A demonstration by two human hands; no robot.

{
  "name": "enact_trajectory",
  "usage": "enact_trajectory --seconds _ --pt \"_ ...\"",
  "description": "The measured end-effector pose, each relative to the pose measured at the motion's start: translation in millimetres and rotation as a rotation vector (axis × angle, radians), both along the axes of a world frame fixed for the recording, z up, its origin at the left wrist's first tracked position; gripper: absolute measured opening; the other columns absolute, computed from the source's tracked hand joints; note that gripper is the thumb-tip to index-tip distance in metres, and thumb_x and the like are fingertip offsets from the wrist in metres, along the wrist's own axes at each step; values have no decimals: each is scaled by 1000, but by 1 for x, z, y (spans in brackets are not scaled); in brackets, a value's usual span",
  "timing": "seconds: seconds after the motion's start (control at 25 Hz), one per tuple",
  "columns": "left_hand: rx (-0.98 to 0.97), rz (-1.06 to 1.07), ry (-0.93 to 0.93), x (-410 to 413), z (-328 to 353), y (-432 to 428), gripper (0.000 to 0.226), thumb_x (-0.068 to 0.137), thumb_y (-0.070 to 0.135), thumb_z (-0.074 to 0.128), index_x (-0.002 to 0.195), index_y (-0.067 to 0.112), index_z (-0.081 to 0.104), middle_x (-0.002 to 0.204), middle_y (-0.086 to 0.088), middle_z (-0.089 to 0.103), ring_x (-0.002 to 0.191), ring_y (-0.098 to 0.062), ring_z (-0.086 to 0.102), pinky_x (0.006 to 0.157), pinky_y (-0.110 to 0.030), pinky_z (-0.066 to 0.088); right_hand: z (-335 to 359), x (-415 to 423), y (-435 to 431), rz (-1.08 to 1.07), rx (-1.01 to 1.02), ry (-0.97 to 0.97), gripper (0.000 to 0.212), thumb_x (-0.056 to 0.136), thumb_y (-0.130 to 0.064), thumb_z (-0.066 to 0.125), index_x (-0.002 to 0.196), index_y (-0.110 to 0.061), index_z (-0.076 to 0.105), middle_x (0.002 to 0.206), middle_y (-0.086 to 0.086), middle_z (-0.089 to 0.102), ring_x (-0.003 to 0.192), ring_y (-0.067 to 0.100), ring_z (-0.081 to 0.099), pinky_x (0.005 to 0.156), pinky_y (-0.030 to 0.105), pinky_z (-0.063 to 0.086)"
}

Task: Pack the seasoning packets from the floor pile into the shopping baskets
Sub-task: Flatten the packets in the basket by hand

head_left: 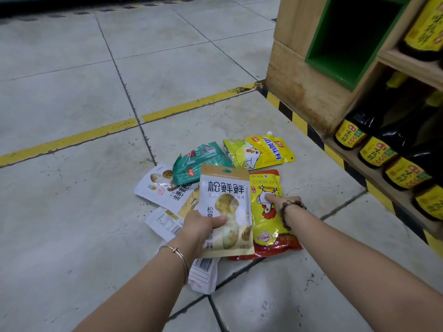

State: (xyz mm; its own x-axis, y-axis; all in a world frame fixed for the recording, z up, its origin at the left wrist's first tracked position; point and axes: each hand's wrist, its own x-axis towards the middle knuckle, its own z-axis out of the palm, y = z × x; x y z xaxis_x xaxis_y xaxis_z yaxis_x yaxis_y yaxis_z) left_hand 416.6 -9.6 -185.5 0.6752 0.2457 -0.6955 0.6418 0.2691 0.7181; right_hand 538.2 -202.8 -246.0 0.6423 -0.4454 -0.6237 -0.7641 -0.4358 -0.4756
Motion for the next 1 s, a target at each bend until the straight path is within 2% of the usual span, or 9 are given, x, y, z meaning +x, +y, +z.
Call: enact_trajectory --seconds 0.12,0.24,0.32,0.48,0.68,0.76,0.88,0.92,1.0 --pt "-10 -18 15 -3 -6 -4 18 76 -2 74 93 -2 67 81 -16 73 70 -30 70 68 -40 59 0 2 8 132 -64 32 99 58 -63 76 131 -3 45 126 16 56 111 33 55 80 39 48" --pt "-11 -10 24 -3 -9 -4 20 76 -1 74 94 -4 66 80 -16 73 68 -29 70 66 -38 59 2 2 10 142 -59 11 94 59 -59 78 128 -1 50 120 16 60 95 31 60 66 34 48" --pt "-5 -7 24 -2 -10 -2 20 76 0 75 94 -4 66 82 -18 73 71 -31 70 67 -41 59 2 4 6 142 -42 -12 89 62 -55 78 126 1 51 122 17 59 98 32 59 72 37 50" --pt "-51 -17 -14 -1 -6 4 15 77 -2 72 90 3 68 74 -11 74 60 -24 71 47 -29 54 -2 3 -2 147 28 -119 85 68 -43 79 132 0 45 133 18 51 121 36 49 95 45 42" --pt "-59 49 -64 7 0 13 11 79 8 73 89 9 68 78 -9 74 64 -23 71 55 -31 56 0 -9 -17 50 176 -277 75 72 -33 79 132 -2 46 132 17 52 119 33 48 96 43 40" --pt "-46 58 -81 9 4 18 14 79 10 73 92 6 68 77 -8 74 64 -23 71 57 -31 56 7 -15 -20 35 232 -340 68 73 -28 78 129 -1 48 128 16 53 113 30 51 88 36 40" --pt "-47 78 -98 8 9 25 24 78 11 75 98 1 69 84 -13 74 73 -27 71 72 -37 57 26 -28 -22 62 271 -466 36 74 -20 77 101 -7 56 103 10 60 75 11 54 61 17 40" --pt "-56 84 -99 7 10 25 25 77 12 75 99 1 69 86 -14 74 75 -28 71 75 -38 57 35 -32 -22 70 296 -513 32 75 -17 77 98 -10 56 95 5 60 69 2 51 54 11 37" --pt "-78 78 -96 3 15 24 28 76 14 76 101 3 68 90 -13 74 81 -30 70 80 -43 56 52 -41 -21 98 365 -584 34 76 -12 75 107 -12 60 91 -2 61 72 -1 54 54 8 40"
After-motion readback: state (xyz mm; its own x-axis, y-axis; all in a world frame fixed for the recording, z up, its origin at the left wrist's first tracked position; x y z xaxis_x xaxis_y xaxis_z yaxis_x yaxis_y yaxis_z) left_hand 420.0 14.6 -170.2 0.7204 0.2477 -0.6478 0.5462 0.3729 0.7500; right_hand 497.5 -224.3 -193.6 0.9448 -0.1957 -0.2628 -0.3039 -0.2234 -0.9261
